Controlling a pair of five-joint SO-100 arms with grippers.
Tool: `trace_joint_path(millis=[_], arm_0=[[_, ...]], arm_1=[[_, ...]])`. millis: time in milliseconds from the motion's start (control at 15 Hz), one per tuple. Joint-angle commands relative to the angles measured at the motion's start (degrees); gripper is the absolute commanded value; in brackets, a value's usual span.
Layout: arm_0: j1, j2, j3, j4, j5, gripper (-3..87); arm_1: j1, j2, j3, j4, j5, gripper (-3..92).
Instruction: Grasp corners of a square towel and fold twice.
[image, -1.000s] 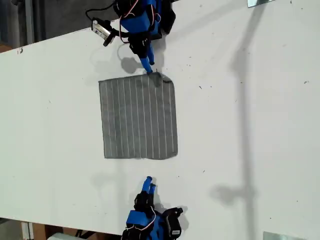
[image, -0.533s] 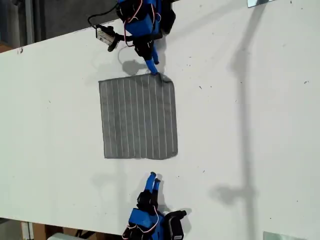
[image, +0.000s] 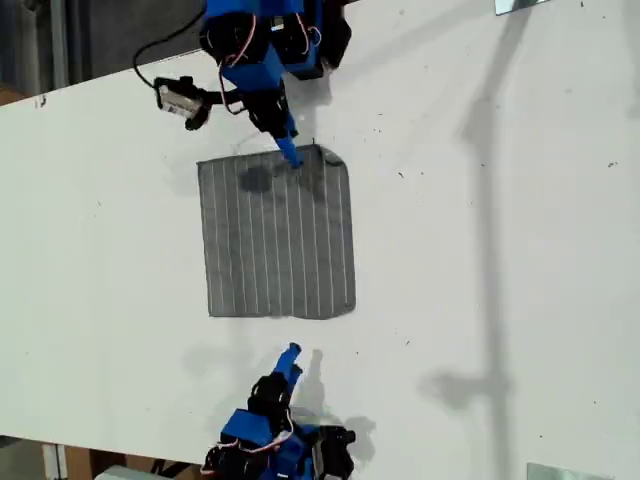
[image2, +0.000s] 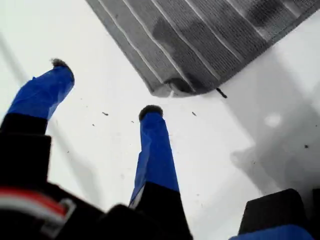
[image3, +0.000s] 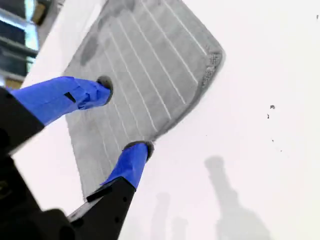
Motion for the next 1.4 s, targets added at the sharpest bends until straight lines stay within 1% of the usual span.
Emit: trace_joint_path(millis=[0,67,200,333,400,467,533,733,867,1000,1133,1333], arm_0=[[3.7,-27.6,-11.6,-3.7,-0.9,22.4],[5.7,-31.3,-12.0,-5.8,-2.9,22.5],[8.2,-34.5,-12.6,-8.6,-4.9,22.5],[8.7,-35.6,-13.2,-9.5,-4.9,22.5],[8.6,-35.7,-12.8,-10.0,-4.7,22.5],[8.6,-35.7,-12.1,-10.8,-4.4,22.4],[8.5,-35.7,-12.0,-11.4,-4.1,22.4],[7.8,-35.5,-11.7,-12.0,-3.5,22.2],[7.7,-35.4,-11.3,-12.9,-3.7,22.2],[8.0,-35.4,-10.7,-13.5,-4.1,22.2],[8.3,-35.0,-8.6,-14.8,-5.2,22.0],[9.4,-33.5,-5.1,-17.5,-6.9,22.0]], arm_1=[[-6.8,-21.1,-3.3,-3.3,1.8,32.3],[-9.8,-21.5,0.3,-5.4,4.7,32.2],[-13.5,-20.2,4.1,-5.0,9.6,32.4],[-14.4,-20.6,4.5,-6.2,10.3,32.3],[-14.4,-21.8,4.9,-8.7,9.8,31.9],[-14.1,-23.2,5.4,-11.6,9.1,31.2],[-12.9,-24.5,4.8,-12.7,7.7,30.7],[-7.2,-25.4,3.1,-14.4,3.8,29.9],[-1.6,-25.4,3.1,-16.0,3.0,30.6],[1.6,-25.4,2.9,-16.6,2.8,30.2],[1.5,-25.5,5.2,-17.6,5.3,29.9],[-3.3,-23.4,10.7,-19.0,11.4,29.0]])
